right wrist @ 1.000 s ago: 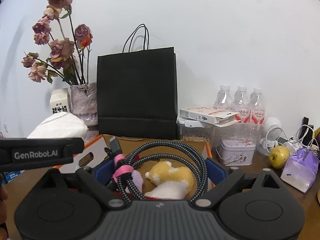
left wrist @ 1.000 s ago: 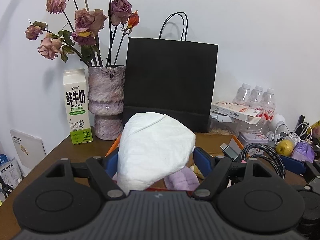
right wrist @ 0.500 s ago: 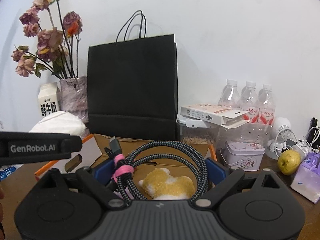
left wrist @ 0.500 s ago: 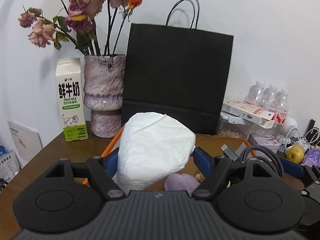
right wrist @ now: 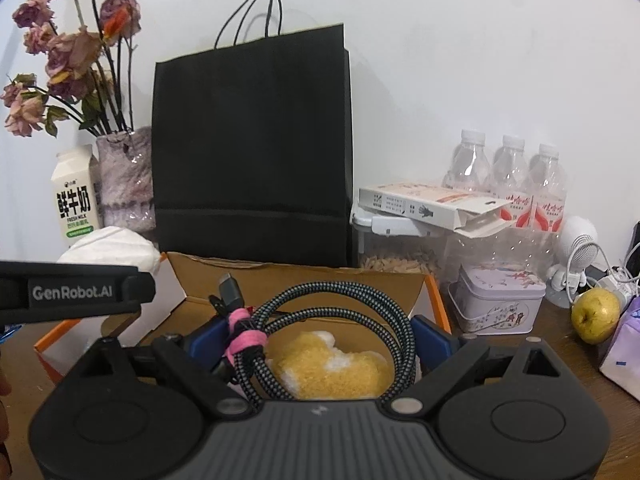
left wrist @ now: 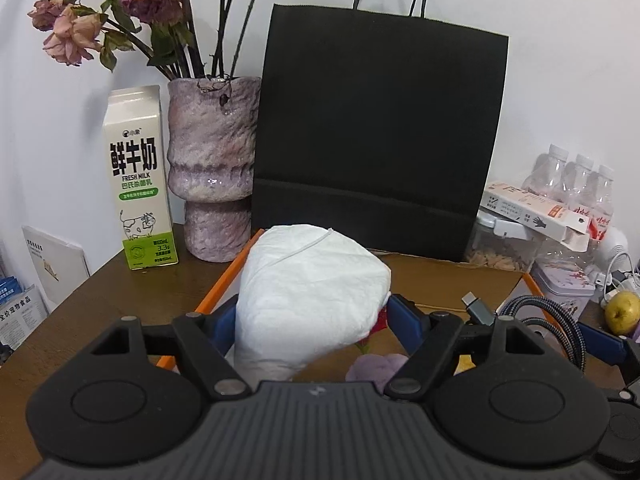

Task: Organize objects
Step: 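Carry the white cloth in the left tool and cable in the right tool over the box, then open the left tool to drop the white cloth into the box while the right tool drops the cable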

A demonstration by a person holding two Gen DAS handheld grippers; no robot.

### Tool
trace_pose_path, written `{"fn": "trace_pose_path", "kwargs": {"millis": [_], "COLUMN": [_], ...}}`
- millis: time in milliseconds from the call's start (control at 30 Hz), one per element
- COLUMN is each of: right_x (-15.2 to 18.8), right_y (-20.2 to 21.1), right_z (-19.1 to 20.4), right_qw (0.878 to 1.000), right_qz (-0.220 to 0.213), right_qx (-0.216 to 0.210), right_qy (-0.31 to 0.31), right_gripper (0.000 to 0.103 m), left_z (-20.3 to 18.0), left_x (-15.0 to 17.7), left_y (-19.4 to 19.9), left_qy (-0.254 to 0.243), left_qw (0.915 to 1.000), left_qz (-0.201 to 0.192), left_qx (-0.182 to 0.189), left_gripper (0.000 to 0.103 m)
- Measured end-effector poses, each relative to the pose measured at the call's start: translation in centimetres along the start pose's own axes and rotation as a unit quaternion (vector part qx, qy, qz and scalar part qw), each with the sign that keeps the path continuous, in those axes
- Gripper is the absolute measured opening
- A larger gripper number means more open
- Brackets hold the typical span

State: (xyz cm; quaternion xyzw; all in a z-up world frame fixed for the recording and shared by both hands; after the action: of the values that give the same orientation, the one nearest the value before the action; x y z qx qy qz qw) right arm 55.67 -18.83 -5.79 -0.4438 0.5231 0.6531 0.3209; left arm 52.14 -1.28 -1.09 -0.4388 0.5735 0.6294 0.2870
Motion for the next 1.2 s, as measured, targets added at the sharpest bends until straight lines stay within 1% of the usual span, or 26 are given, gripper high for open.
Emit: {"fn": "trace_pose_path", "kwargs": {"millis": [133,167,200,233,267,300,333,400,500,833,1200], "right_x": [0.2,0.2,0.3,0.3,0.4,0.4,0.5,0.4,0.3,0.2,-0.2], "right_y": [-0.9,-1.1,-1.2,-1.4,-1.5,-1.6,-1.6,-1.5,-1.2,-0.7,1.9], "right_z": [-0.1,-0.1,-0.1,-0.1,-0.2,-0.3,-0.3,-0.3,-0.3,-0.4,0.0], "right_qw": [1.0,1.0,1.0,1.0,1.0,1.0,1.0,1.0,1.0,1.0,1.0], "right_qz": [0.008,0.01,0.011,0.014,0.016,0.018,0.02,0.016,0.009,0.007,-0.016], "right_qx": [-0.001,-0.002,-0.003,-0.006,-0.009,-0.011,-0.014,-0.015,-0.01,-0.005,-0.018], "right_qy": [0.0,0.0,0.0,-0.001,-0.004,-0.007,-0.008,-0.007,-0.006,-0.007,0.003], "right_gripper": [0.095,0.095,0.095,0.096,0.097,0.099,0.103,0.103,0.103,0.103,0.103], "left_z": [-0.4,-0.4,-0.5,-0.5,-0.5,-0.5,-0.5,-0.5,-0.5,-0.2,0.3], "left_x": [0.1,0.1,0.1,0.1,0.0,0.0,-0.1,-0.2,-0.1,-0.2,-0.1], "left_y": [-0.7,-0.7,-0.6,-0.5,-0.4,-0.2,0.0,0.3,0.3,1.2,4.4], "left_qy": [-0.006,-0.006,-0.006,-0.006,-0.006,-0.006,-0.007,-0.009,-0.008,0.002,0.008], "left_qw": [1.0,1.0,1.0,0.9999,0.9998,0.9997,0.9995,0.9992,0.9993,0.9991,0.9979], "left_qz": [0.0,-0.002,-0.005,-0.009,-0.014,-0.021,-0.028,-0.034,-0.032,-0.041,-0.065], "left_qx": [-0.001,-0.001,-0.003,-0.006,-0.01,-0.014,-0.015,-0.016,-0.017,-0.012,0.0], "left_gripper": [0.079,0.081,0.085,0.093,0.097,0.103,0.103,0.103,0.103,0.103,0.103]}}
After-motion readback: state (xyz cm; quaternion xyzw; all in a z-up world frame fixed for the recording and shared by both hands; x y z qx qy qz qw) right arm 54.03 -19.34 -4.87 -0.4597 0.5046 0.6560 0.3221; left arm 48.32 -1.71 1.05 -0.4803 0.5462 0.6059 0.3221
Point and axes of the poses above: each gripper's, at about its wrist camera, not at the fingertips, and y roughly against the way its jaws point, z to its left, x to its underside, the point moved 3 cm from there along -y, roughly the way its jaws point, and after that the axes turned 2 degrees about -y, right-handed, at the moved point
